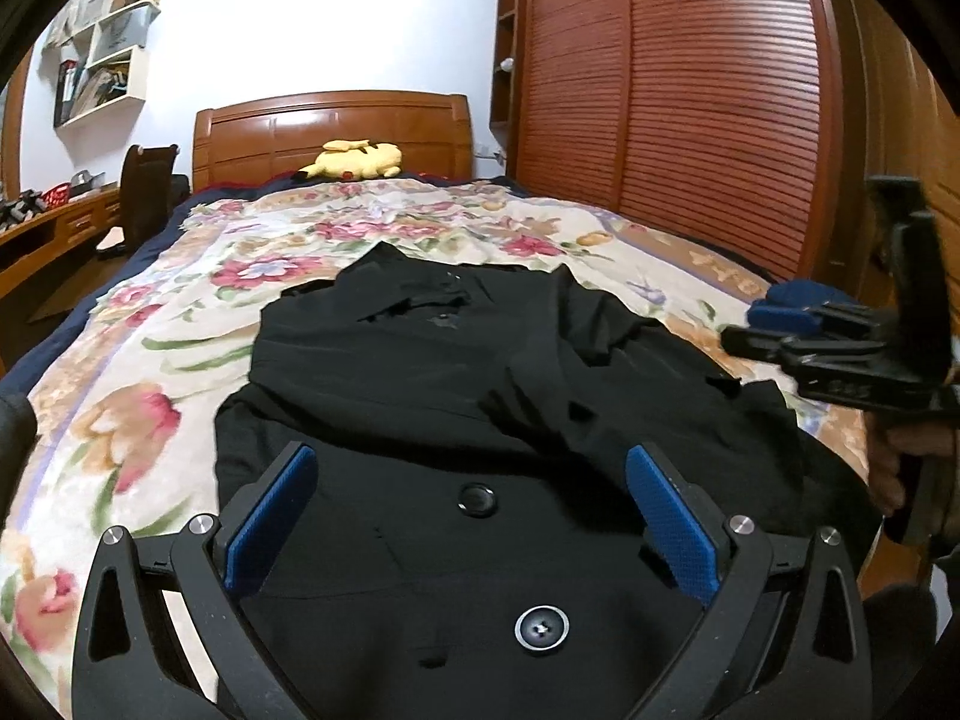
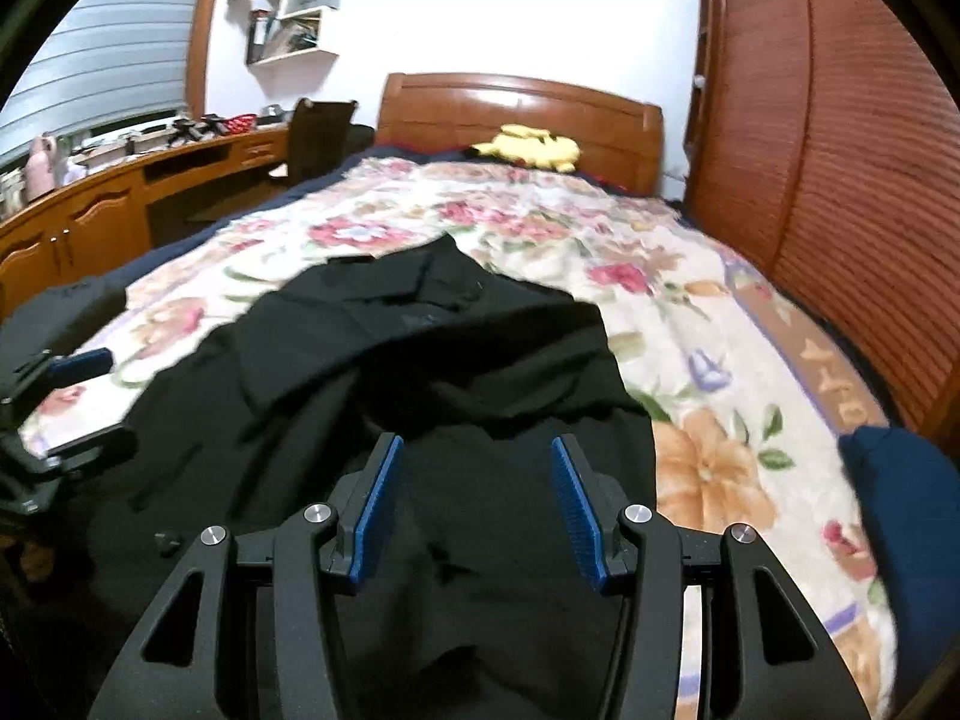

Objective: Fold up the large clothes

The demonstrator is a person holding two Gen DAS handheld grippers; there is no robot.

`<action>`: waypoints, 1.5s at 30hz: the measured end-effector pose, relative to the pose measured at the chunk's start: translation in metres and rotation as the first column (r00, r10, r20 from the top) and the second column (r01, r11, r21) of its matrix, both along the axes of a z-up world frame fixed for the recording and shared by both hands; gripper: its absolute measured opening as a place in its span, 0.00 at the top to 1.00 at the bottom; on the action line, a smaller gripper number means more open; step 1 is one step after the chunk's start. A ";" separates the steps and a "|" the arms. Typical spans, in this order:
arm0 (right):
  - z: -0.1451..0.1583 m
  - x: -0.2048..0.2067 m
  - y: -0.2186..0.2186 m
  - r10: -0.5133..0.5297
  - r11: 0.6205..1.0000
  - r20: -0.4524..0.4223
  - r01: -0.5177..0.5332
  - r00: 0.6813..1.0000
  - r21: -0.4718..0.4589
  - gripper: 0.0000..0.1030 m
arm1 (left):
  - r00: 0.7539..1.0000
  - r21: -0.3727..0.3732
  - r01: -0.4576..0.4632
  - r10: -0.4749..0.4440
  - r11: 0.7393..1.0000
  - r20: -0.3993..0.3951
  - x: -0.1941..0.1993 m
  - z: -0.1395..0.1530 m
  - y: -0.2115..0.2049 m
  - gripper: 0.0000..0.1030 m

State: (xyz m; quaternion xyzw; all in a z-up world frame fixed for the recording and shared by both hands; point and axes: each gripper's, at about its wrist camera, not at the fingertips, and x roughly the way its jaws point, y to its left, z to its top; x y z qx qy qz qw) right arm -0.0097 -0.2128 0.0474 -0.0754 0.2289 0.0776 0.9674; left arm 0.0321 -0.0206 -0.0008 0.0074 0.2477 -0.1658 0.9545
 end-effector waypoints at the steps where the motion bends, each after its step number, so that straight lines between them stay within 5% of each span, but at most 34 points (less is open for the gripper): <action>1: -0.005 0.005 -0.001 -0.004 1.000 -0.009 0.004 1.000 0.008 0.49 | 1.000 0.006 0.004 -0.004 1.000 -0.003 0.001 -0.001 -0.004 0.00; 11: -0.040 0.025 -0.009 0.013 0.997 -0.052 -0.009 0.999 0.073 0.49 | 1.000 0.046 0.017 -0.017 0.999 -0.012 -0.005 -0.007 -0.026 0.00; 20: -0.037 0.007 -0.019 0.031 0.999 -0.009 -0.031 0.999 0.032 0.49 | 0.996 0.059 0.081 -0.078 0.995 -0.050 -0.022 -0.004 -0.061 0.00; 29: -0.047 0.004 -0.040 0.032 0.998 -0.018 -0.031 0.999 0.063 0.49 | 0.976 0.067 0.104 -0.089 0.992 -0.197 -0.006 -0.022 -0.090 0.42; 31: -0.046 0.005 -0.042 0.035 0.996 -0.020 -0.033 0.999 0.077 0.49 | 0.963 0.009 0.129 -0.123 0.992 -0.240 -0.001 -0.024 -0.089 0.60; 33: -0.044 0.004 -0.042 0.036 0.996 -0.015 -0.035 0.999 0.081 0.49 | 0.954 -0.007 0.145 -0.142 0.989 -0.266 0.002 -0.023 -0.089 0.90; 38: -0.045 0.003 -0.043 0.045 0.995 -0.013 -0.044 0.999 0.088 0.49 | 0.972 0.079 0.121 -0.102 0.990 -0.214 0.005 0.002 -0.073 0.96; 45: -0.044 0.001 -0.044 0.040 0.995 -0.009 -0.039 0.999 0.096 0.49 | 0.991 0.195 -0.026 0.051 0.980 -0.123 0.043 0.046 -0.018 0.96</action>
